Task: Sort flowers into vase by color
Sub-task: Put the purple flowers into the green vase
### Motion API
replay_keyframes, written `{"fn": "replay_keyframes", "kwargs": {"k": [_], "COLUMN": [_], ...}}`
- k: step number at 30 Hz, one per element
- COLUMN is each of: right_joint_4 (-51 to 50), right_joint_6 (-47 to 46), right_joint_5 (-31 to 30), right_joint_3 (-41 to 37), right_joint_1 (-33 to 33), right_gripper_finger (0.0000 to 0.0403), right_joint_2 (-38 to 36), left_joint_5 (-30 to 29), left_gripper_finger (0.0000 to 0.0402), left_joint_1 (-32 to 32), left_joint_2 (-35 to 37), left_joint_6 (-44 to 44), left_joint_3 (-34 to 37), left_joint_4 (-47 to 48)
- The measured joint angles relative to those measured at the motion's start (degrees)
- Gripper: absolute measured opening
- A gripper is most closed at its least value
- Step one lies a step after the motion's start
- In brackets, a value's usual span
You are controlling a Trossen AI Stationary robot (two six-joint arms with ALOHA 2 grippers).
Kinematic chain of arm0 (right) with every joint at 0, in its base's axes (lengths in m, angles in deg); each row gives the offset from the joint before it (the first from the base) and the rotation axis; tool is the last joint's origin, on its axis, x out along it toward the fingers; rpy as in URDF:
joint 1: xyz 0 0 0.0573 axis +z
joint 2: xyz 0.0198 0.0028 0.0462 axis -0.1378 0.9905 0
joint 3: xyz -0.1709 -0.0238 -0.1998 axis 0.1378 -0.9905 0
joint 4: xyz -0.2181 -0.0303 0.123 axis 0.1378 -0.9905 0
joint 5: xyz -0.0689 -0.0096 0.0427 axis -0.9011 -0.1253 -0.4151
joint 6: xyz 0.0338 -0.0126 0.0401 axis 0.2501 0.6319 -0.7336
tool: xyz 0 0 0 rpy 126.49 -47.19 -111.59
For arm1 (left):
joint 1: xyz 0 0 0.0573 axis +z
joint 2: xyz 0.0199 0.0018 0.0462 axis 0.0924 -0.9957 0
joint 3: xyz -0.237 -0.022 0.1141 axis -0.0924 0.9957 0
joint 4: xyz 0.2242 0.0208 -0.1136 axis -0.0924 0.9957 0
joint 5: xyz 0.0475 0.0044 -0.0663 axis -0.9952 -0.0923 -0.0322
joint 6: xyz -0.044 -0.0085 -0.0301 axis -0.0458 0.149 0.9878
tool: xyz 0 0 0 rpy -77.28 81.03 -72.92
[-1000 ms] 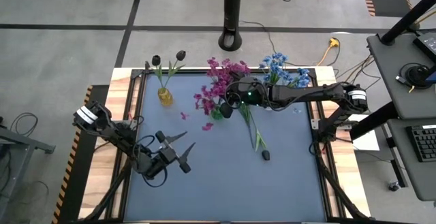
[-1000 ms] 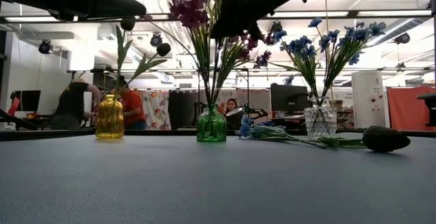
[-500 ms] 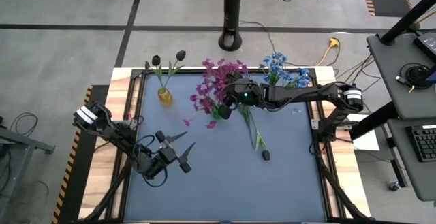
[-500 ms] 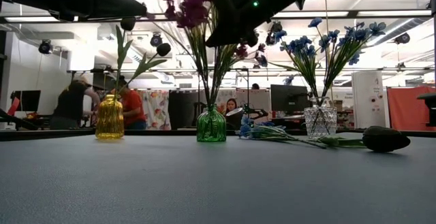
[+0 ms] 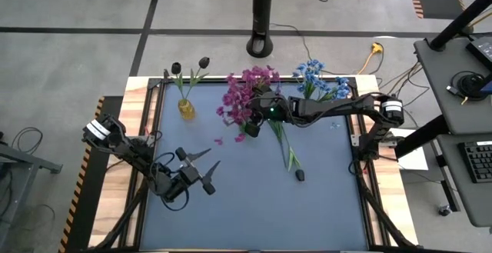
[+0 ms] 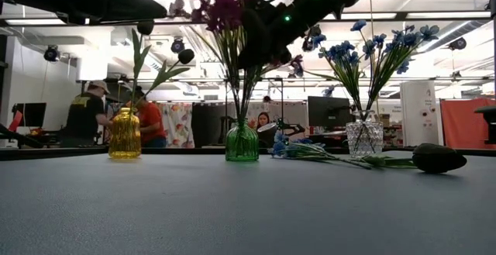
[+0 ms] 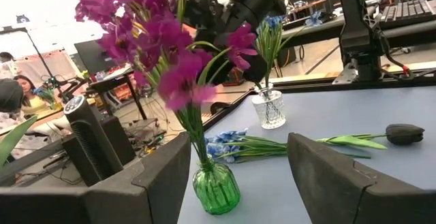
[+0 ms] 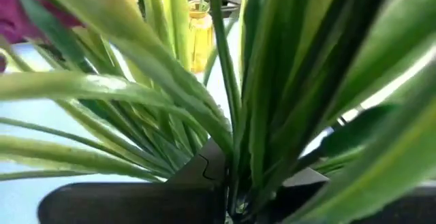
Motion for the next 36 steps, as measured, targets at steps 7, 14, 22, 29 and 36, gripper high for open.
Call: {"fn": "replay_keyframes", "kwargs": {"k": [7, 14, 22, 29, 36], "right_joint_4": [-0.3, 0.2, -0.4, -1.5, -5.4], "right_joint_6": [-0.7, -0.3, 1.3, 1.4, 0.5], "right_joint_5": [0.0, -0.2, -0.1, -0.1, -0.2], "right_joint_3": [-0.1, 0.0, 0.0, 0.1, 1.0], "right_joint_1": [0.0, 0.0, 0.1, 0.3, 0.7], "right_gripper_finger": [0.0022, 0.0022, 0.0028, 0.009, 0.0167], "right_joint_2": [1.5, 3.0, 2.3, 1.8, 1.0], "left_joint_5": [0.0, 0.0, 0.0, 0.0, 0.0], "left_gripper_finger": [0.0227, 0.0227, 0.0227, 0.0227, 0.0227], "left_joint_1": [0.0, 0.0, 0.1, 0.1, 0.1], "left_joint_2": [0.0, 0.0, 0.0, 0.0, 0.0], "left_joint_6": [0.3, 0.3, 0.4, 1.1, 1.8], "left_joint_3": [0.1, 0.1, 0.1, 0.1, 0.1], "left_joint_4": [0.0, 0.1, 0.1, 0.1, 0.3]}}
